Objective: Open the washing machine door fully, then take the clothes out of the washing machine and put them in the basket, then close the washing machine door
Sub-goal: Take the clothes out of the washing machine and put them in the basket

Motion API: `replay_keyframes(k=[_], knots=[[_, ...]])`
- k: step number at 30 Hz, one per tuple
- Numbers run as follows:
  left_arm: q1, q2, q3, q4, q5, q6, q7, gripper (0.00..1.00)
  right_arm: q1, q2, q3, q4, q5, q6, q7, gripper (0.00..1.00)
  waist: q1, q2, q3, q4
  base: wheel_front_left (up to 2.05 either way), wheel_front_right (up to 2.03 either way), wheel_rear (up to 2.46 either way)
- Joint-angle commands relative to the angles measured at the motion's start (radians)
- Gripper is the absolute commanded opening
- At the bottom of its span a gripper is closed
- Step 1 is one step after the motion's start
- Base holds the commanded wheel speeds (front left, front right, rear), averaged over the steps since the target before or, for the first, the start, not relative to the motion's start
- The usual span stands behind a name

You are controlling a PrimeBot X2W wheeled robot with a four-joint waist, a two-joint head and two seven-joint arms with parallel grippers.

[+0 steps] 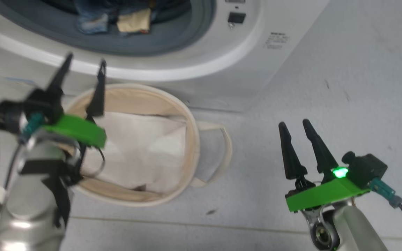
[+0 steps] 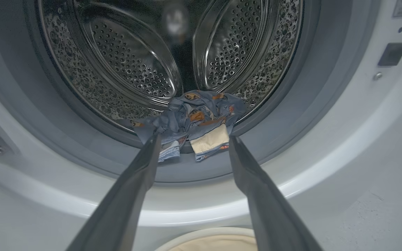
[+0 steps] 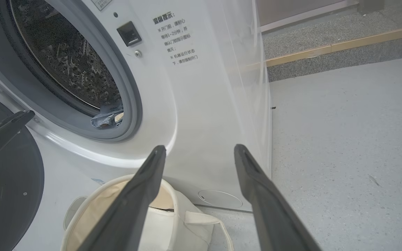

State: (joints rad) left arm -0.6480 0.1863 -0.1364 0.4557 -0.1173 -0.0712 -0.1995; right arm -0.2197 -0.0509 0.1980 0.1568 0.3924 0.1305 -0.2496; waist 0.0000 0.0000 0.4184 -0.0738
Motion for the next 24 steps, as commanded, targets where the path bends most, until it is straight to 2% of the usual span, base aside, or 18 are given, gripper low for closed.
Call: replay_keyframes(k=[1,5,10,14,16,18,24], knots=[[-0.039,0.042,0.037,-0.025,0.008,0.002,0.007,1.0,-0.012,0.001,0.026,-0.035,0.008,0.0,-0.012,1.0,0.0,0.0,0.071,-0.049,0.0,0.0,0.0],[-0.158,0.084,0.03,-0.001,0.029,0.002,0.073,1.0,-0.052,0.001,0.038,-0.043,0.031,0.0,-0.012,1.0,0.0,0.0,0.136,-0.08,0.0,0.0,0.0],[-0.299,0.113,0.03,0.051,0.068,0.047,0.162,1.0,-0.09,0.001,0.054,-0.057,0.056,0.0,-0.012,1.0,0.0,0.0,0.19,-0.1,0.0,0.0,0.0],[-0.408,0.139,0.02,0.124,0.112,0.091,0.227,1.0,-0.111,0.001,0.071,-0.067,0.066,0.0,-0.012,1.0,0.0,0.0,0.226,-0.113,0.0,0.0,0.0],[-0.46,0.154,0.009,0.169,0.158,0.144,0.255,1.0,-0.116,0.001,0.071,-0.07,0.068,0.0,-0.012,1.0,0.0,0.0,0.241,-0.115,0.0,0.0,0.0],[-0.505,0.152,-0.009,0.225,0.191,0.173,0.292,1.0,-0.122,0.001,0.075,-0.07,0.065,0.0,-0.012,1.0,0.0,0.0,0.254,-0.12,0.0,0.0,0.0],[-0.613,0.143,-0.057,0.365,0.241,0.2,0.343,1.0,-0.127,0.001,0.093,-0.078,0.076,0.0,-0.012,1.0,0.0,0.0,0.274,-0.137,0.0,0.0,0.0]])
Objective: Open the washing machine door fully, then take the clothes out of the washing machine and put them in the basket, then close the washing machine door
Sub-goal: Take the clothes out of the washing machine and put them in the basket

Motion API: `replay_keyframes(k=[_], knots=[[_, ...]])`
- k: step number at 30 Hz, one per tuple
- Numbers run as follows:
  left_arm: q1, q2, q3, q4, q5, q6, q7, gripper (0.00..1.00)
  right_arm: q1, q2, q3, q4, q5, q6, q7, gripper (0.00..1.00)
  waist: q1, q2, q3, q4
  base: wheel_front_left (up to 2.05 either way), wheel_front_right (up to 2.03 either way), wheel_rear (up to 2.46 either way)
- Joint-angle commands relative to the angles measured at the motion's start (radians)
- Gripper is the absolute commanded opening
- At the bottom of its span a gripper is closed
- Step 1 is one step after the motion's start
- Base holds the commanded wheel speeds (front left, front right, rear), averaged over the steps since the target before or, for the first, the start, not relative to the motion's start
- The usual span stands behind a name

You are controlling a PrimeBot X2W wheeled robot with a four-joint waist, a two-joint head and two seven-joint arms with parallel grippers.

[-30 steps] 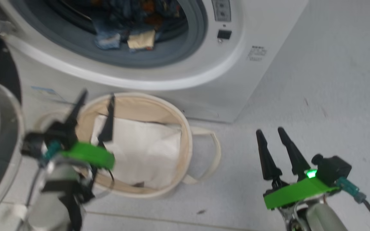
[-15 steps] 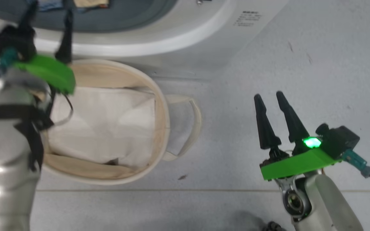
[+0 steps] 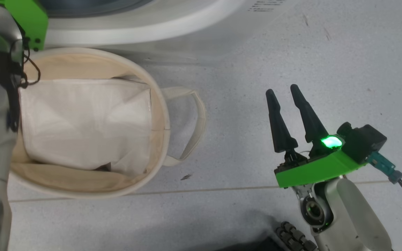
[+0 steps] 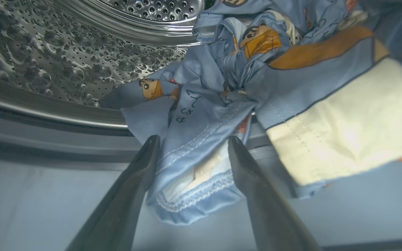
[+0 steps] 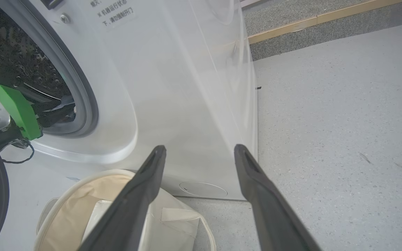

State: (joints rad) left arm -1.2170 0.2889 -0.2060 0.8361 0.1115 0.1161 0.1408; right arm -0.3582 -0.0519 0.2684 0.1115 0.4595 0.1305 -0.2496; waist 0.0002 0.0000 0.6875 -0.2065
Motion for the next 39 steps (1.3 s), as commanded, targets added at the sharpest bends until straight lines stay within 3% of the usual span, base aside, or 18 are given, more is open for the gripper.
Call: replay_keyframes(k=[1,15,16,17,18,24,31,34,39], knots=[[-0.059,0.039,0.007,0.003,0.017,0.015,0.001,1.0,0.012,0.002,0.024,-0.034,0.01,0.0,-0.012,1.0,-0.0002,0.0,0.007,-0.007,0.0,0.0,0.0],[-0.199,0.066,-0.078,0.189,0.093,0.054,-0.088,1.0,0.005,0.002,0.036,-0.045,0.016,0.0,-0.012,1.0,-0.0002,0.0,0.039,-0.026,0.0,0.0,0.0],[-0.205,0.067,-0.081,0.195,0.092,0.053,-0.111,0.9,0.004,0.002,0.034,-0.043,0.015,0.0,-0.012,1.0,-0.0002,0.0,0.039,-0.026,0.0,0.0,0.0],[-0.208,0.068,-0.084,0.204,0.092,0.051,-0.13,0.12,0.003,0.002,0.033,-0.042,0.014,0.0,-0.012,1.0,-0.0002,0.0,0.039,-0.025,0.0,0.0,0.0],[-0.211,0.068,-0.086,0.216,0.089,0.049,-0.144,0.0,0.003,0.002,0.031,-0.041,0.013,0.0,-0.012,1.0,-0.0002,0.0,0.038,-0.023,0.0,0.0,0.0],[-0.222,0.045,-0.084,0.255,0.059,0.048,-0.253,0.0,0.002,0.002,0.024,-0.033,0.001,0.0,-0.012,1.0,-0.0002,0.0,0.02,-0.004,0.0,0.0,0.0],[-0.168,-0.02,-0.081,0.221,0.004,0.043,-0.393,0.0,0.007,0.002,0.013,-0.008,-0.025,0.0,-0.012,1.0,-0.0002,0.0,-0.043,0.036,0.0,0.0,0.0],[-0.115,-0.041,-0.08,0.143,-0.024,0.038,-0.401,0.0,0.013,0.002,0.01,0.005,-0.032,0.0,-0.012,1.0,-0.0002,0.0,-0.085,0.053,0.0,0.0,0.0],[0.039,-0.041,-0.084,-0.131,-0.069,0.043,-0.402,0.0,0.028,0.002,-0.001,0.022,-0.039,0.0,-0.012,1.0,-0.0002,0.0,-0.157,0.078,0.0,0.0,0.0]])
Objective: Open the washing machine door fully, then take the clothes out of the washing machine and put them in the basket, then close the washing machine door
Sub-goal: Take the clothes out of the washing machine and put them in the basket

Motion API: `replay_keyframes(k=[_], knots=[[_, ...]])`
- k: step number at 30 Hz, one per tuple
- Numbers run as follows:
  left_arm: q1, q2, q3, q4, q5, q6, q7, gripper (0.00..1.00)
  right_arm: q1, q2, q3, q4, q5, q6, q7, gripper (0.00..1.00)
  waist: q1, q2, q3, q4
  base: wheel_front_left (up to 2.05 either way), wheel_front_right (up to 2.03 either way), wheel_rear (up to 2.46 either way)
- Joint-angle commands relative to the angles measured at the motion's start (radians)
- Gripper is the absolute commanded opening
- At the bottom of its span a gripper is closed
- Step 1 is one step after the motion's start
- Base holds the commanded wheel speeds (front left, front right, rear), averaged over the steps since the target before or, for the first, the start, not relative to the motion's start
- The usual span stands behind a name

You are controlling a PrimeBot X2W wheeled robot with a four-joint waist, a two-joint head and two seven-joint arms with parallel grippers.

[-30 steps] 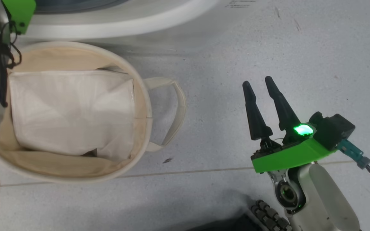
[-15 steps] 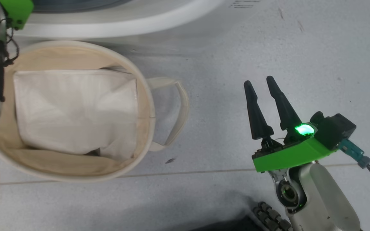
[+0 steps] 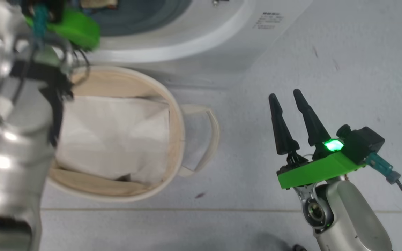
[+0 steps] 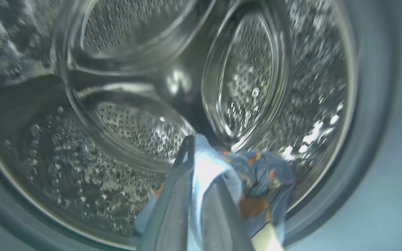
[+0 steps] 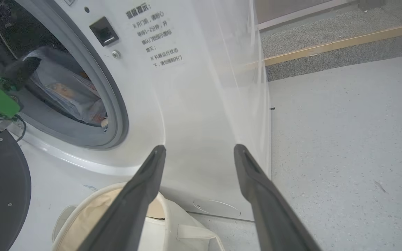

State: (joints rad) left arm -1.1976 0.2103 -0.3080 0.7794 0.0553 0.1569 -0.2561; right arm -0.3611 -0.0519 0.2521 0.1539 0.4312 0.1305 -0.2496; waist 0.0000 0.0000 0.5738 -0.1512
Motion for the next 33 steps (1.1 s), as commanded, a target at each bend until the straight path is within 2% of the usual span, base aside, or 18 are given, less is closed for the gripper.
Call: replay_keyframes(k=[1,8,17,22,27,33], knots=[[0.052,0.039,0.019,-0.135,-0.022,0.005,-0.005,0.0,0.035,0.002,0.014,-0.016,-0.013,0.0,-0.012,1.0,0.0,0.0,-0.058,0.027,0.0,0.0,0.0],[0.293,0.057,0.045,-0.555,-0.077,0.039,-0.006,0.0,0.067,0.002,0.0,0.006,-0.028,0.0,-0.012,1.0,0.0,0.0,-0.158,0.058,0.0,0.0,0.0],[0.497,0.036,0.09,-0.874,-0.115,0.066,-0.006,0.0,0.123,0.002,-0.001,0.035,-0.033,0.0,-0.012,1.0,0.0,0.0,-0.291,0.089,0.0,0.0,0.0],[0.577,0.013,0.092,-0.988,-0.115,0.065,-0.006,0.0,0.163,0.002,-0.002,0.053,-0.047,0.0,-0.012,1.0,0.0,0.0,-0.366,0.111,0.0,0.0,0.0],[0.619,0.004,0.102,-1.041,-0.115,0.057,-0.006,0.0,0.186,0.002,0.005,0.059,-0.045,0.0,-0.012,1.0,0.0,0.0,-0.411,0.121,0.0,0.0,0.0],[0.676,-0.011,0.111,-1.018,-0.12,0.043,-0.006,0.0,0.206,0.002,0.028,0.071,-0.041,0.0,-0.012,1.0,0.0,0.0,-0.437,0.124,0.0,0.0,0.0]])
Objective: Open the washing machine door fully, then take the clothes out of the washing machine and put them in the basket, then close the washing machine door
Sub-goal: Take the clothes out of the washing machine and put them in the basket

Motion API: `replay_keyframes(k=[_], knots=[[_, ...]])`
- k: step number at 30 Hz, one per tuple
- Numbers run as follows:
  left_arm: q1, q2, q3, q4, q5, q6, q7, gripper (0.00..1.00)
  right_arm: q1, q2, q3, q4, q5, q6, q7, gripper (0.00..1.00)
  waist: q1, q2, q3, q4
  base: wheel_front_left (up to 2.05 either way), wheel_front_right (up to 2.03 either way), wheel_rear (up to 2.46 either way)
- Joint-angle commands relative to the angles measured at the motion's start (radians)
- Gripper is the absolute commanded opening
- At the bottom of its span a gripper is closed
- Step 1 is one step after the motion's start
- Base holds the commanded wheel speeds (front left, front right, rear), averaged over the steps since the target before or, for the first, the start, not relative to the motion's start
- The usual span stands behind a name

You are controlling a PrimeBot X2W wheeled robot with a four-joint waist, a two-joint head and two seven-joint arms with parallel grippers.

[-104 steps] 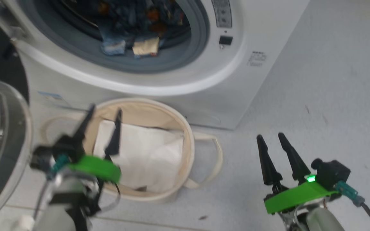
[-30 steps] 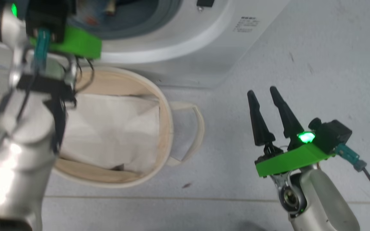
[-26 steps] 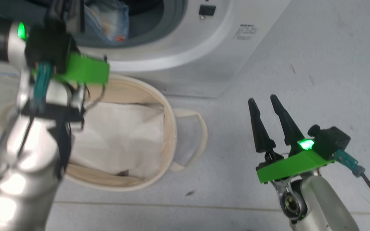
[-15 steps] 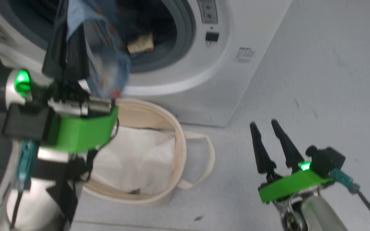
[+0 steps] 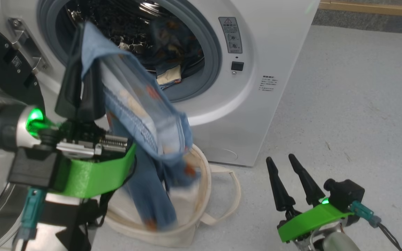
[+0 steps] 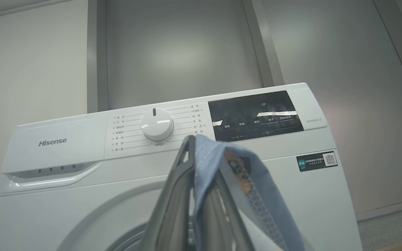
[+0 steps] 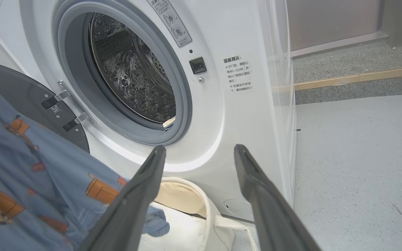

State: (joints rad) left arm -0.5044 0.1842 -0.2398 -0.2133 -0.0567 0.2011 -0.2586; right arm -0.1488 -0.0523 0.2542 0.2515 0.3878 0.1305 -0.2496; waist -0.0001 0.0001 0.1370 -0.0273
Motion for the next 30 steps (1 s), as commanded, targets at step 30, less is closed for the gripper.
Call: replay_keyframes(k=[30], knots=[[0.066,0.046,0.035,0.251,0.05,-0.078,-0.003,0.0,-0.071,0.002,-0.039,-0.043,-0.034,0.0,-0.012,1.0,0.0001,-0.0001,0.111,-0.008,0.0,0.0,0.0]])
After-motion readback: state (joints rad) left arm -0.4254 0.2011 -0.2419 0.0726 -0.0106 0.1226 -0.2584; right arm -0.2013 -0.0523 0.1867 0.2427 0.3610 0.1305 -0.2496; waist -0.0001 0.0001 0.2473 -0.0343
